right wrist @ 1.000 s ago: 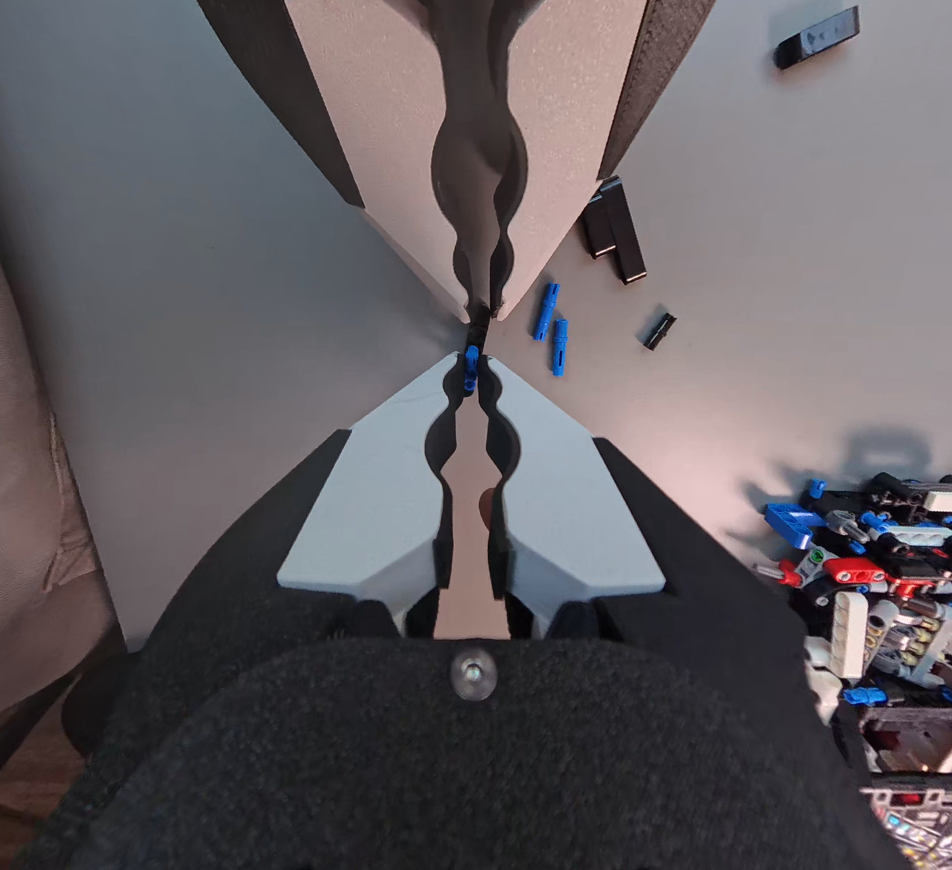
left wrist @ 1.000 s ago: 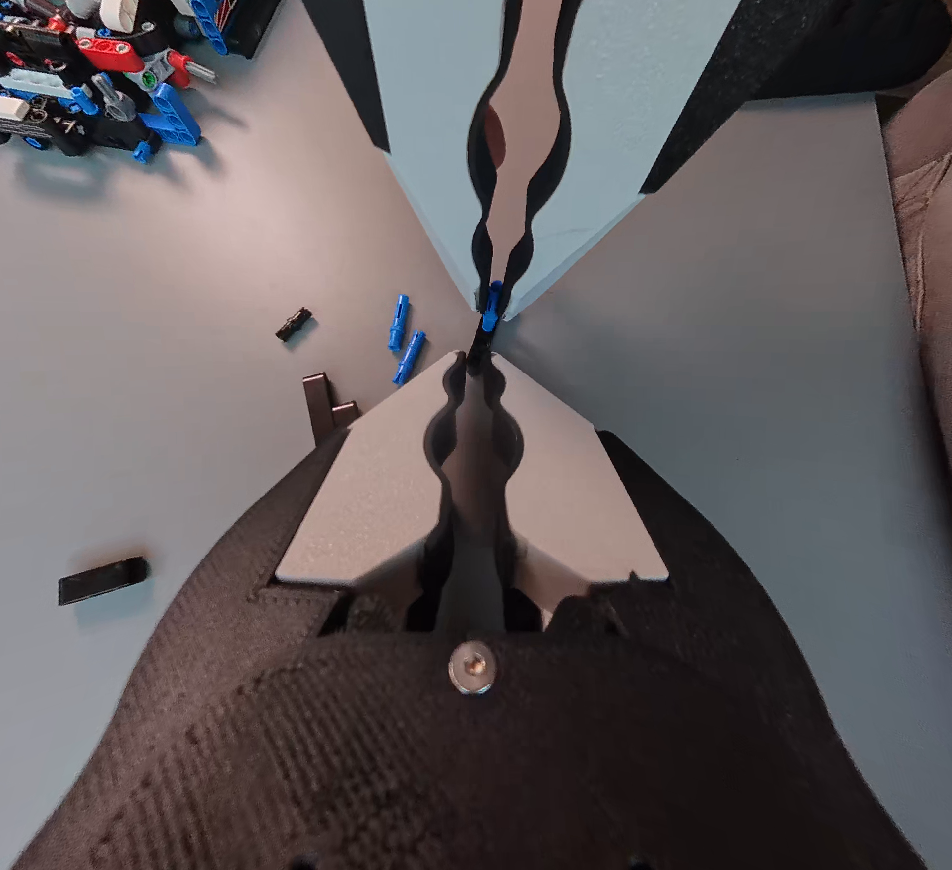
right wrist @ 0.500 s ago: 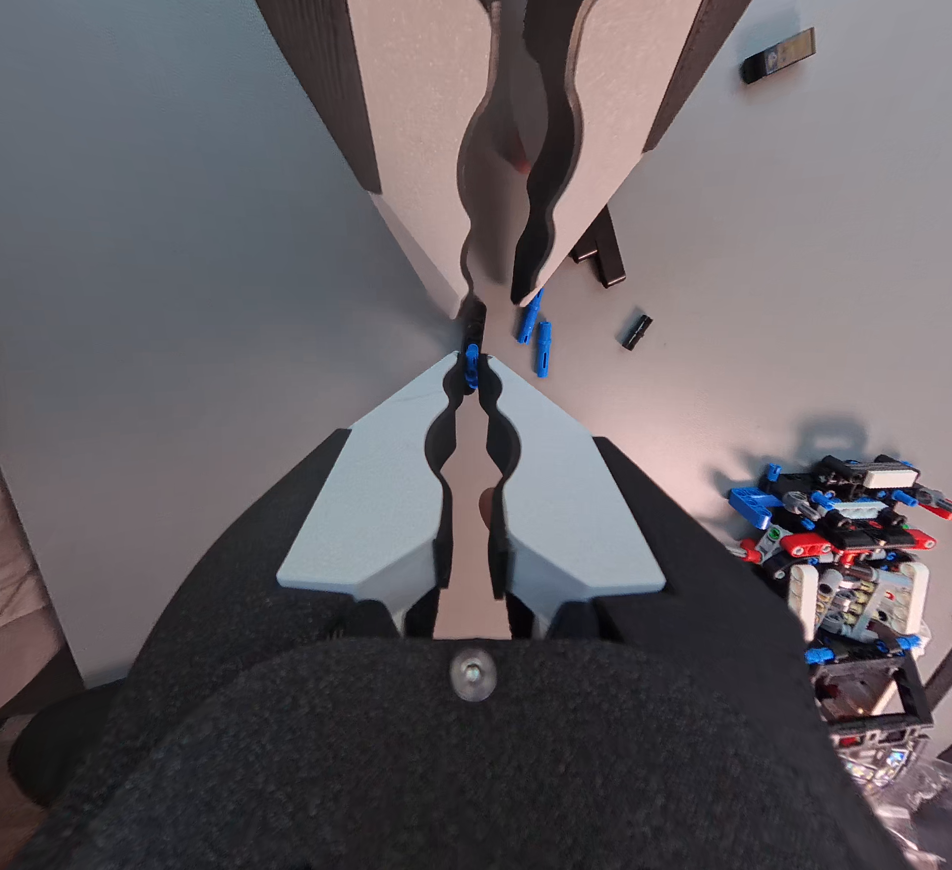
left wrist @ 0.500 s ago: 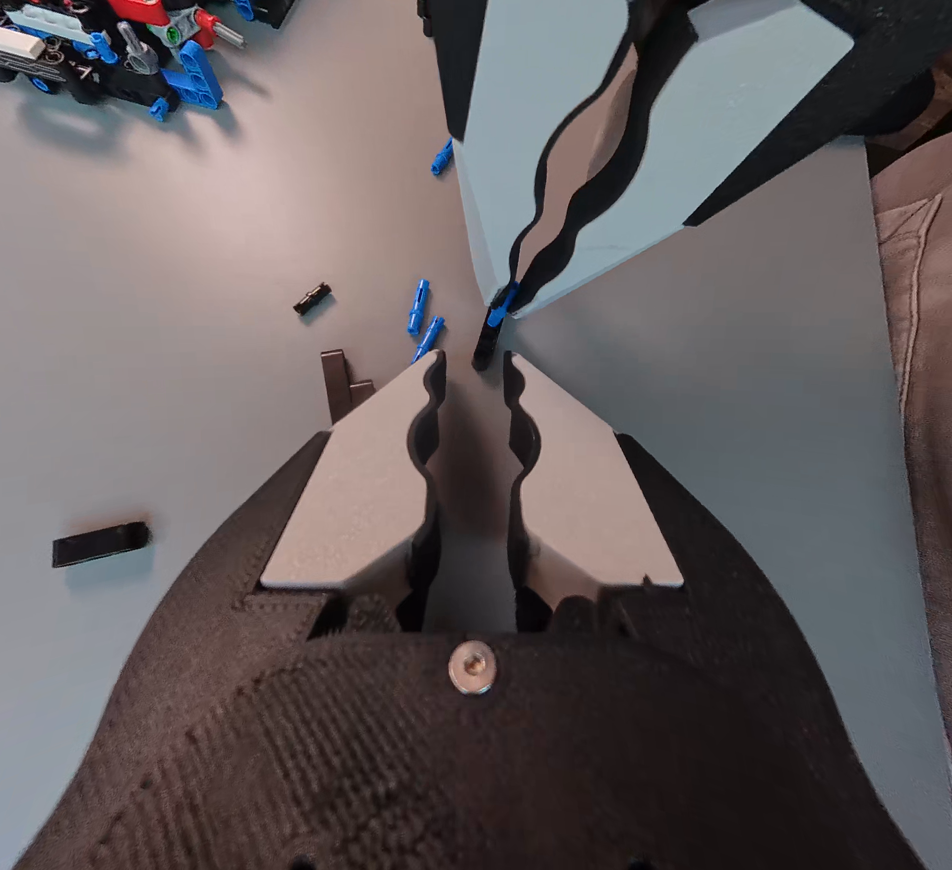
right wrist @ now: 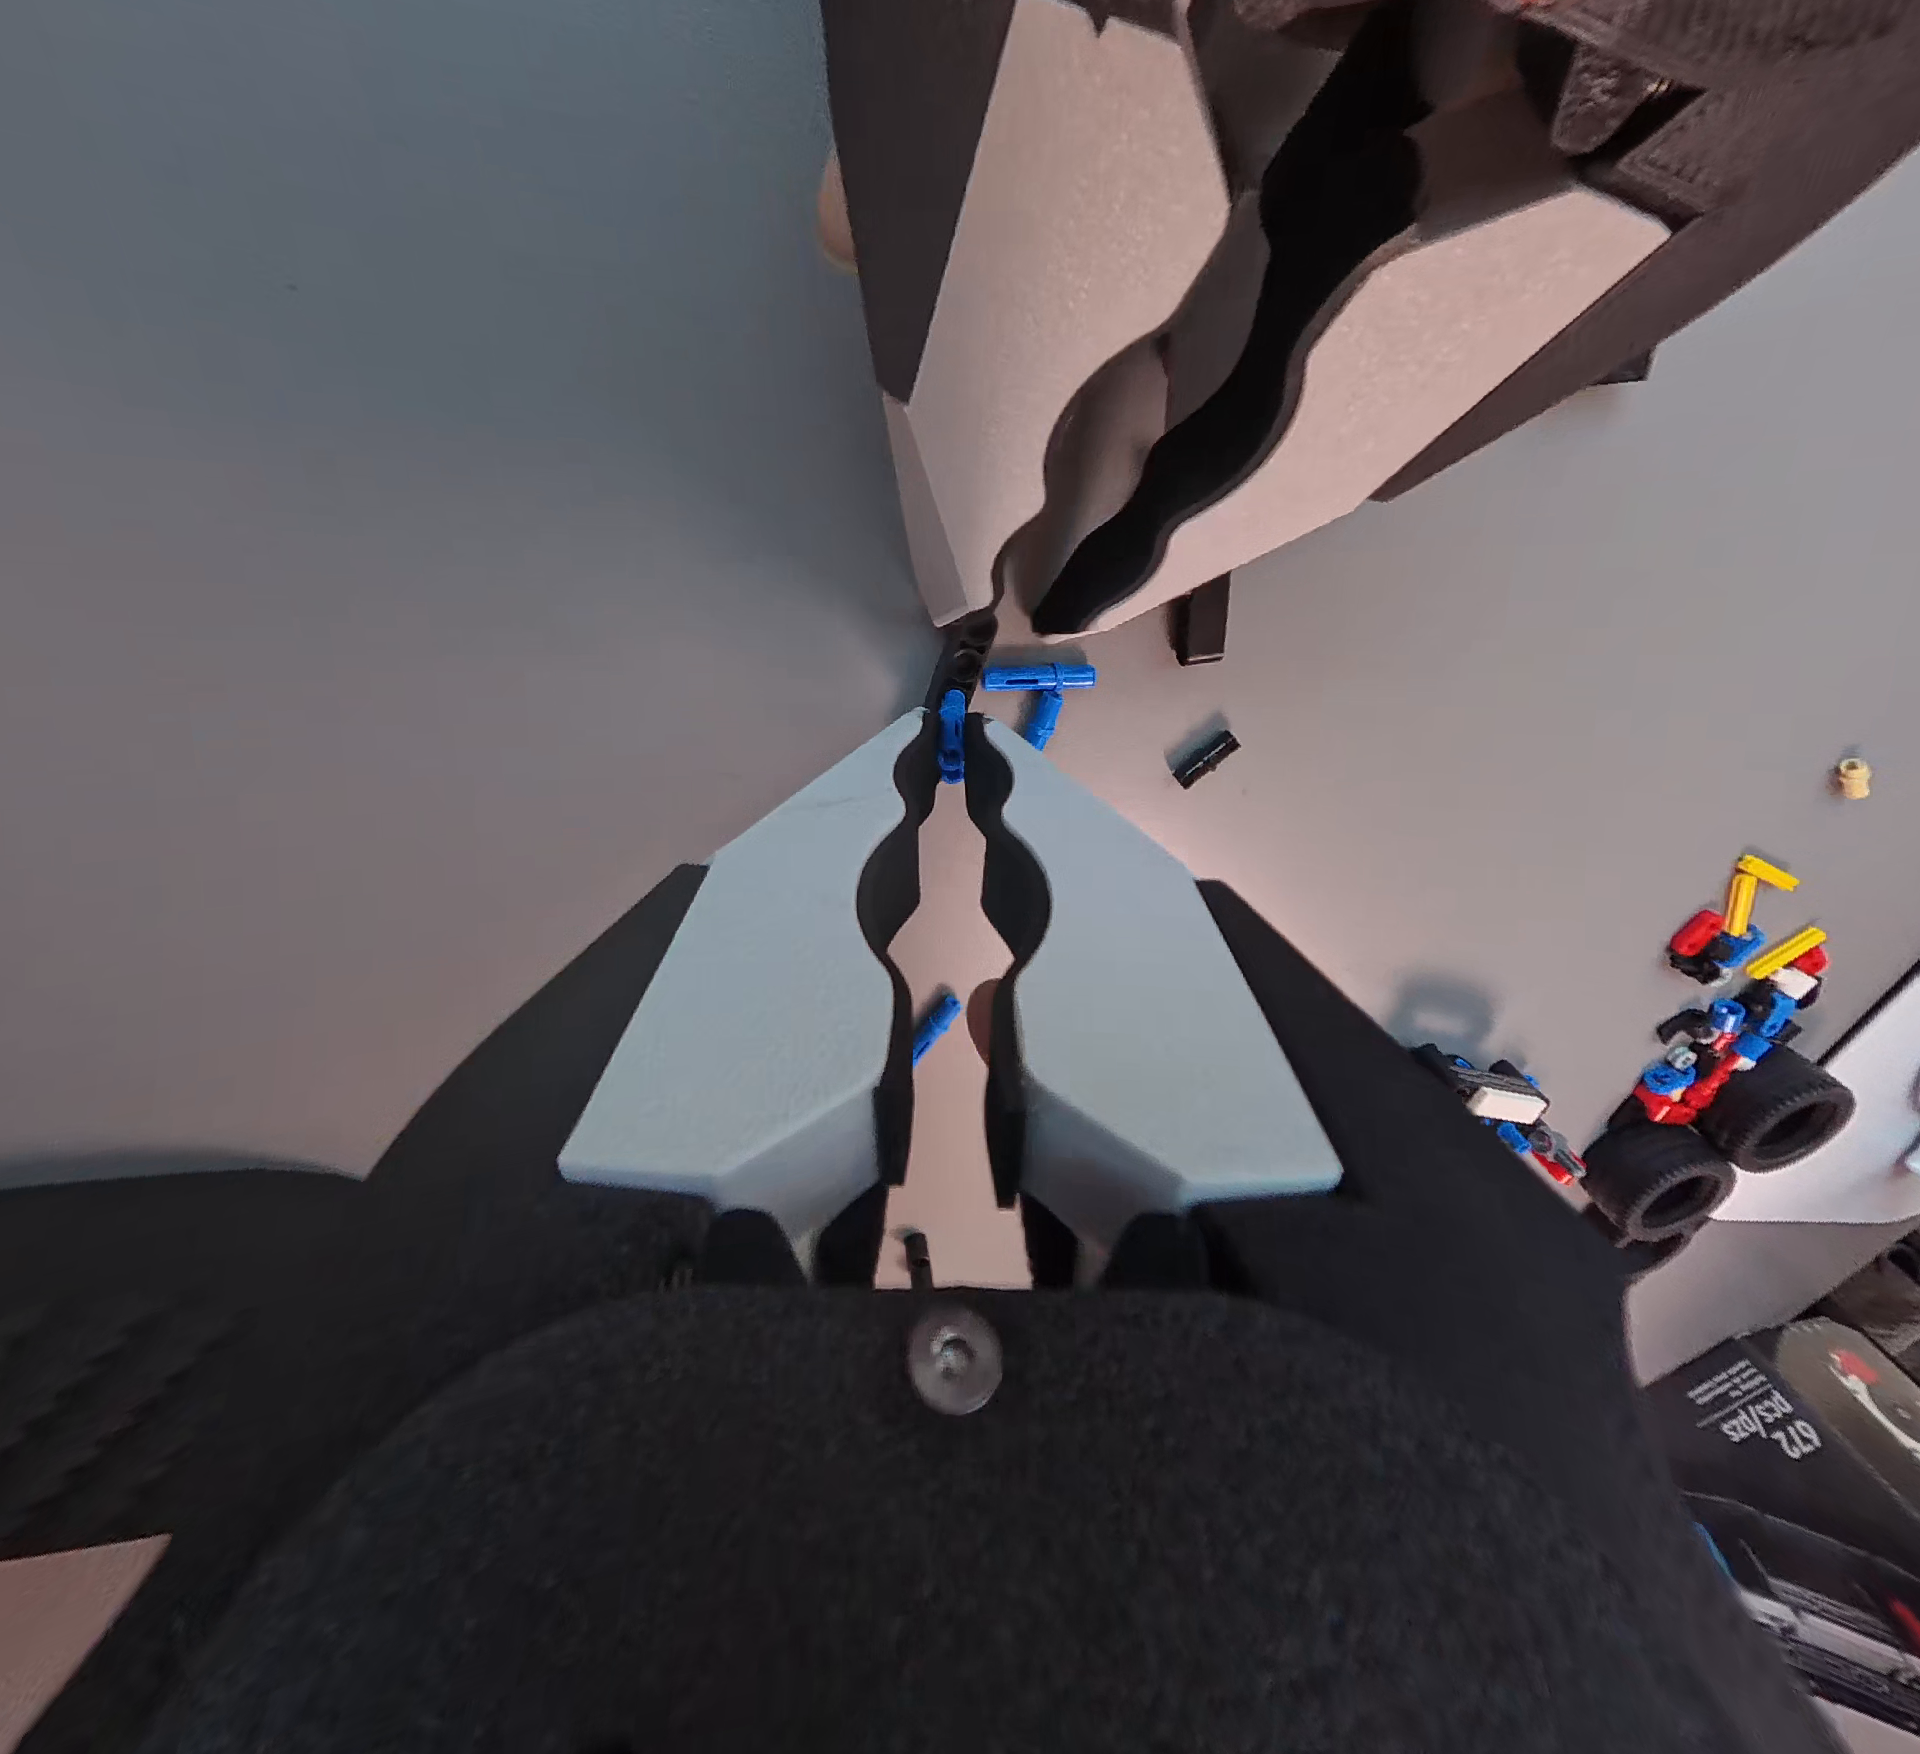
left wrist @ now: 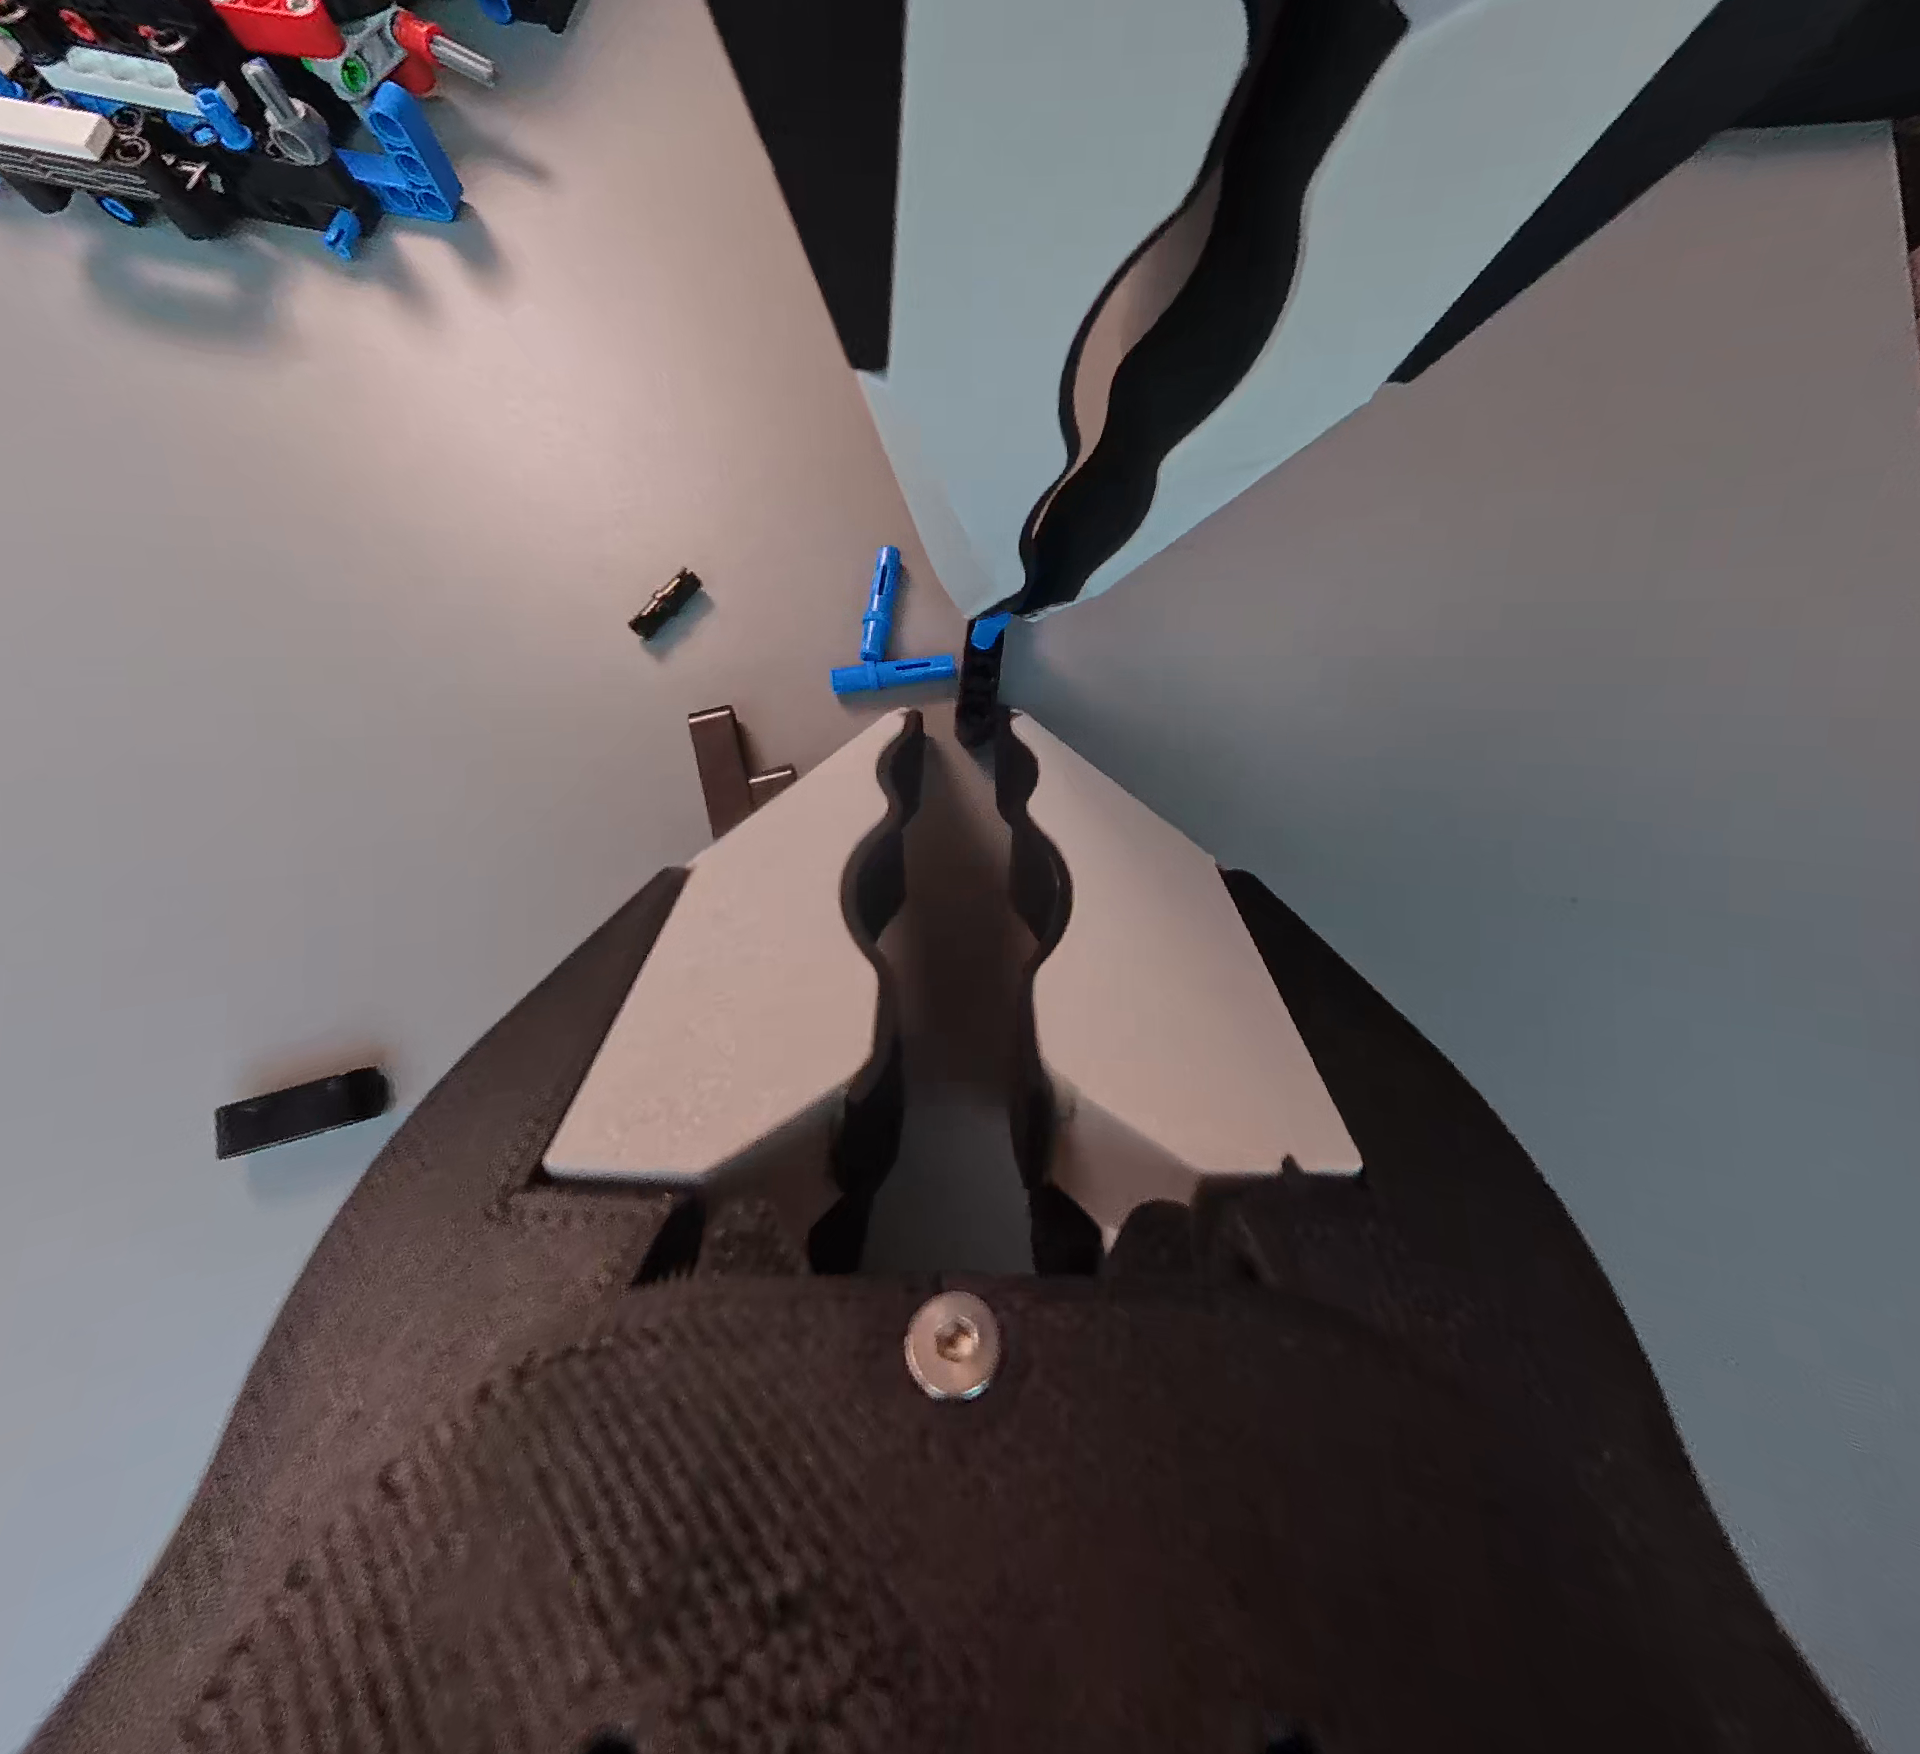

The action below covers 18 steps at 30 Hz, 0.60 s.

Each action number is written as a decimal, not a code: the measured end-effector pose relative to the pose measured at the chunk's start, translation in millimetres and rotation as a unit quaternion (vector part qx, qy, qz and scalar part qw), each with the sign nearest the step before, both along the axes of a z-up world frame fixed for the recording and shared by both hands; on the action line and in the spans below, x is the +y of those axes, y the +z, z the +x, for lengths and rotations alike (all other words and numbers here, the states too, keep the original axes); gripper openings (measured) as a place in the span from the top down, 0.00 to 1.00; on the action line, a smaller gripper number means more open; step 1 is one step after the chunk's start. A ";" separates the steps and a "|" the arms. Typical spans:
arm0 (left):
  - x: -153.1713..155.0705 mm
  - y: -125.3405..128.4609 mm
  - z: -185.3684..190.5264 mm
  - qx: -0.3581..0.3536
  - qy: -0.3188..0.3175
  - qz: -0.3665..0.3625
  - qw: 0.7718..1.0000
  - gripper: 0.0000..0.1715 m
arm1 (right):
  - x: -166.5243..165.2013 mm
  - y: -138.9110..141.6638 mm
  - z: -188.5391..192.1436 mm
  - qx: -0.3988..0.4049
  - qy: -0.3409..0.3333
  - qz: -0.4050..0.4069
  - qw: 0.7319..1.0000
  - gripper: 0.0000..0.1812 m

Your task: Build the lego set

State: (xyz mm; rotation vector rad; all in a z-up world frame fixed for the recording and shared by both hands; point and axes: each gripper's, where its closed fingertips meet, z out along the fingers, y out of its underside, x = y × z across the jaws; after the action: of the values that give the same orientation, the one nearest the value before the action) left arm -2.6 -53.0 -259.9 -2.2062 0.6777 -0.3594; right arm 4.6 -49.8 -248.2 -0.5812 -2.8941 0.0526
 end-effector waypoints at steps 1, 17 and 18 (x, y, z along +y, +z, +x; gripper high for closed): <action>-0.6 -0.1 1.6 0.000 -0.005 0.000 1.000 0.96 | 0.3 0.0 -1.2 0.003 0.007 0.002 1.000 0.99; 1.3 -0.2 0.7 0.005 -0.050 0.006 0.999 0.97 | 3.0 -0.4 -4.3 -0.018 0.113 0.017 0.993 0.99; 1.3 -0.2 0.7 0.007 -0.052 0.007 0.999 0.97 | 3.0 -0.5 -4.3 -0.023 0.112 0.014 0.993 0.99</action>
State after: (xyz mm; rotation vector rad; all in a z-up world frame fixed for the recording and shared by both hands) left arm -1.9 -51.7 -260.0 -2.1676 0.8018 -0.3901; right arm 0.3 -46.8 -248.7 -0.2553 -2.9862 0.0312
